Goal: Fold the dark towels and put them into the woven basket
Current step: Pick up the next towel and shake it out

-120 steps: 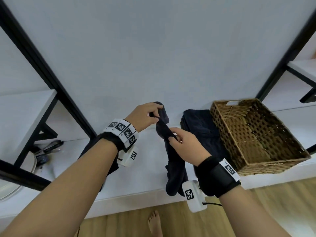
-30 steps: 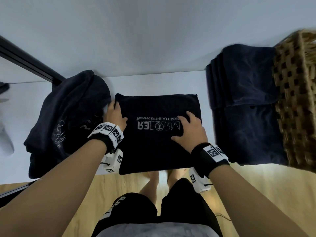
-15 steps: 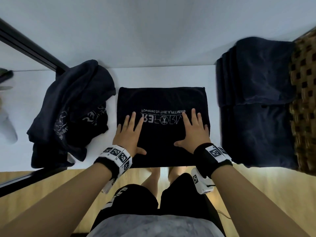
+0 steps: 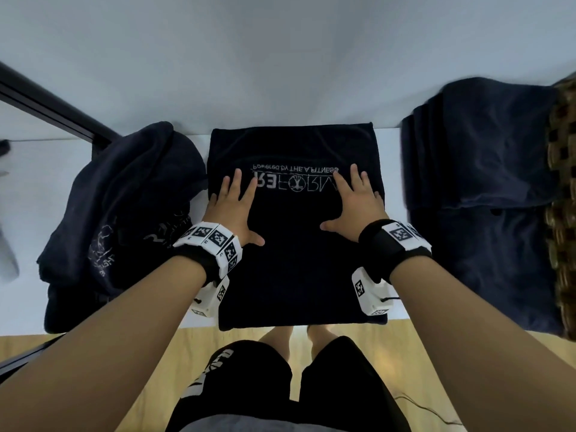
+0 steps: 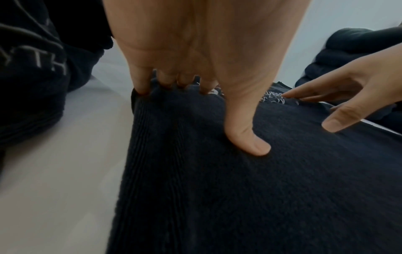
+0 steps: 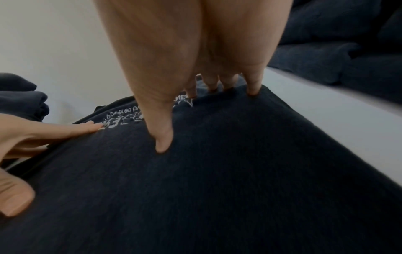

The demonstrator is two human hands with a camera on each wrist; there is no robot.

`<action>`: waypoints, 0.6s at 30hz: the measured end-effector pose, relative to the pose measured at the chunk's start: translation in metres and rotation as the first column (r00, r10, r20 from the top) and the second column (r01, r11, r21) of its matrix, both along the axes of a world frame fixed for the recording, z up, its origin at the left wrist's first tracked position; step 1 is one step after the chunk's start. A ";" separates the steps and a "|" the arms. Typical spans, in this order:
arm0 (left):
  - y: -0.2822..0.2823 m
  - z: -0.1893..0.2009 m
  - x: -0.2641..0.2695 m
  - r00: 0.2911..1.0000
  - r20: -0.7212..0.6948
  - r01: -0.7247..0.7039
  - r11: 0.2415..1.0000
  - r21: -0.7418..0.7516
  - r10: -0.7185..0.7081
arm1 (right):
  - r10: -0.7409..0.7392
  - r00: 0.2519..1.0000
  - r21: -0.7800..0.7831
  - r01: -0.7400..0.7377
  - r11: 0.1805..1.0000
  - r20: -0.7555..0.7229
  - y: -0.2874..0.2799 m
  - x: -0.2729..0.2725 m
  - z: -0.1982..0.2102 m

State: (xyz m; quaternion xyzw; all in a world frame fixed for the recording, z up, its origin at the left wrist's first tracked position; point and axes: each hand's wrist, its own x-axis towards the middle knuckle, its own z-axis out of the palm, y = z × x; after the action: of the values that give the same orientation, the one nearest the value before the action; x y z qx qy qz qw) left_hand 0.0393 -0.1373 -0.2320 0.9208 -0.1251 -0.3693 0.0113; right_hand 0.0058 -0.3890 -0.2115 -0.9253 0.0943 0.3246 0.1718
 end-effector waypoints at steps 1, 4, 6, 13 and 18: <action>0.000 0.000 -0.001 1.000 0.006 0.001 1.000 -0.001 -0.001 | -0.031 0.999 0.027 0.030 0.999 0.041 0.000 -0.004 0.002; -0.003 0.001 -0.004 1.000 0.026 -0.001 1.000 0.003 0.001 | -0.182 0.956 0.128 0.156 0.979 0.230 0.002 -0.031 0.008; -0.004 0.003 -0.009 0.998 0.057 -0.017 1.000 0.015 0.016 | -0.302 0.896 0.189 0.251 0.949 0.325 0.005 -0.062 0.013; -0.022 0.015 -0.054 0.910 0.410 -0.051 0.997 -0.049 0.067 | -0.646 0.763 0.282 0.619 0.733 0.006 0.003 -0.188 0.018; -0.038 0.007 -0.084 0.918 0.341 -0.163 0.977 -0.141 0.202 | -0.782 0.530 0.239 0.847 0.474 -0.327 -0.012 -0.250 -0.008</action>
State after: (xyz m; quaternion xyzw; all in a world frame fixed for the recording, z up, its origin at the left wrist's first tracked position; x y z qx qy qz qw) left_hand -0.0450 -0.1751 -0.2247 0.9777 -0.0587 -0.1880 0.0736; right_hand -0.2444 -0.4007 -0.2192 -0.6851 0.4756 0.2928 0.4676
